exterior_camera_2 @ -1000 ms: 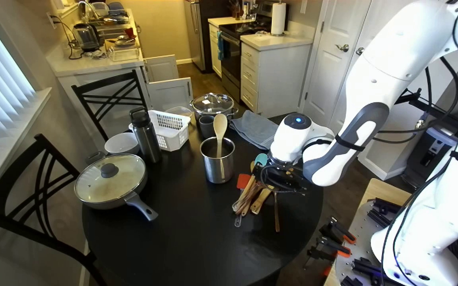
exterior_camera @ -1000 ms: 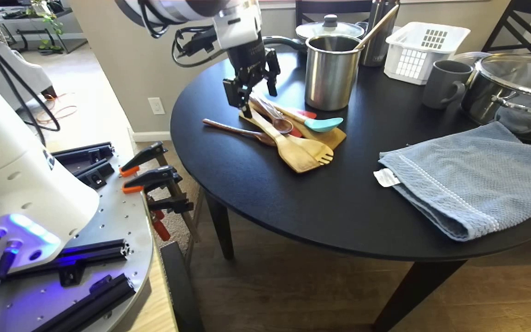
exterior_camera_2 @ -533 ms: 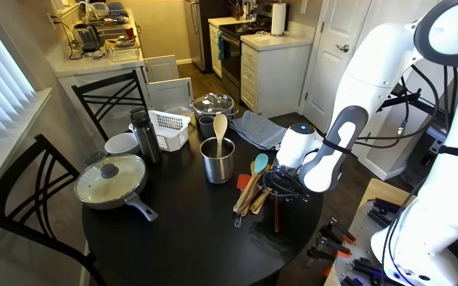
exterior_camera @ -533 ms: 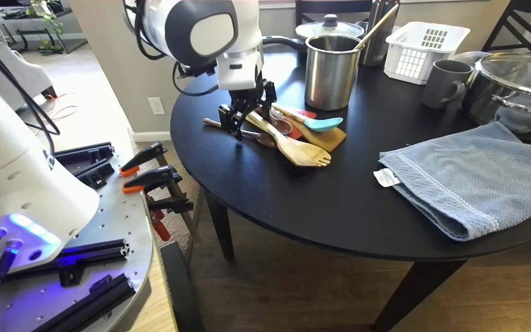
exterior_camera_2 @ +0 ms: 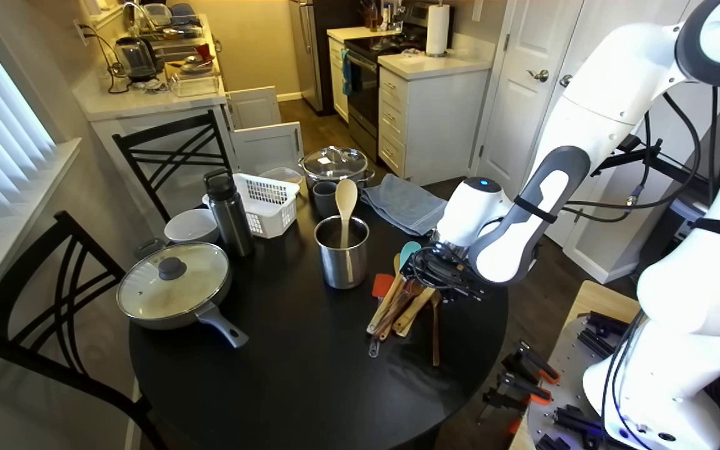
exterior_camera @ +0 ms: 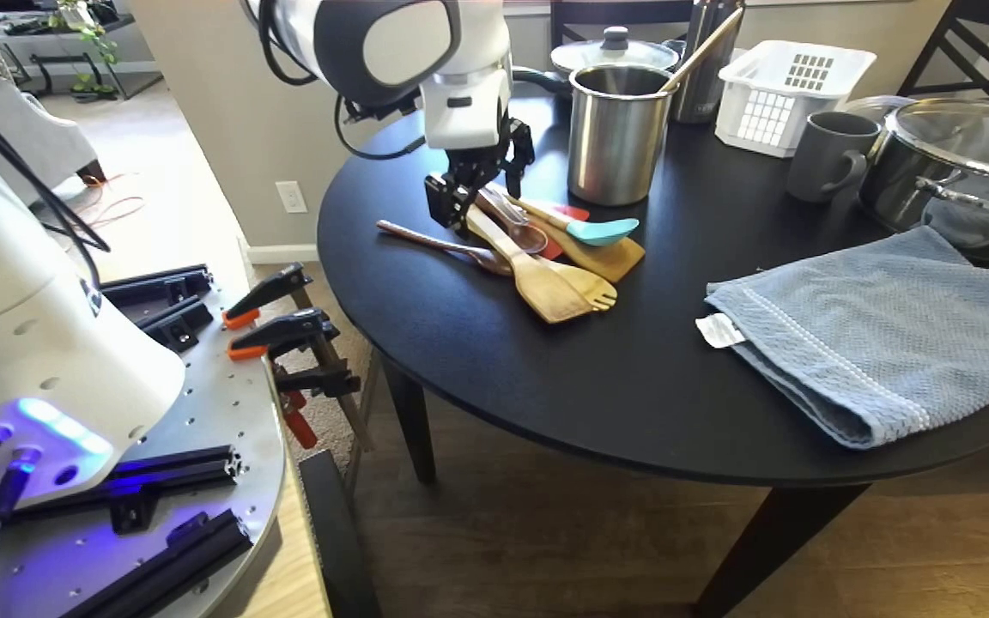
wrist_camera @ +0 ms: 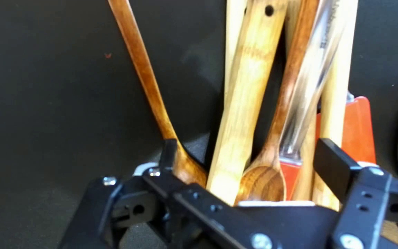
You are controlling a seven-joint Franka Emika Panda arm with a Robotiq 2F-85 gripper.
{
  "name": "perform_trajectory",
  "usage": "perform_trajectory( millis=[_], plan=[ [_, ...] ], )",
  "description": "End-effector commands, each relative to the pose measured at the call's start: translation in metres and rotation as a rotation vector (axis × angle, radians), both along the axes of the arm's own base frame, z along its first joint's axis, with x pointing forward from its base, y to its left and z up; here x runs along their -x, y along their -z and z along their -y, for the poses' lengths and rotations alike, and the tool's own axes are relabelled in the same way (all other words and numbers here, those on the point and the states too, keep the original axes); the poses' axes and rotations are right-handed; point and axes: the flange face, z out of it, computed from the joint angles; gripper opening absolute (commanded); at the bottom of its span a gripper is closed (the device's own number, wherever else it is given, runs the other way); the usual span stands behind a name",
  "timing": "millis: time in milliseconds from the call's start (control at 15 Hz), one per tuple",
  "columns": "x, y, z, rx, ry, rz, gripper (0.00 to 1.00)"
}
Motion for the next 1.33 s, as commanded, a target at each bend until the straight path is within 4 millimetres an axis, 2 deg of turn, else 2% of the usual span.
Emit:
perform_trajectory(
  millis=[0, 400, 800, 1067, 1267],
  plan=[
    [0.004, -0.012, 0.005, 0.029, -0.019, -0.021, 1.00],
    [0.010, -0.018, 0.046, 0.119, 0.067, -0.140, 1.00],
    [0.012, -0.006, 0.060, 0.101, 0.074, -0.229, 1.00],
    [0.008, 0.000, 0.080, 0.097, 0.118, -0.236, 1.00],
    [0.006, 0.002, 0.083, 0.112, 0.121, -0.235, 1.00]
  ],
)
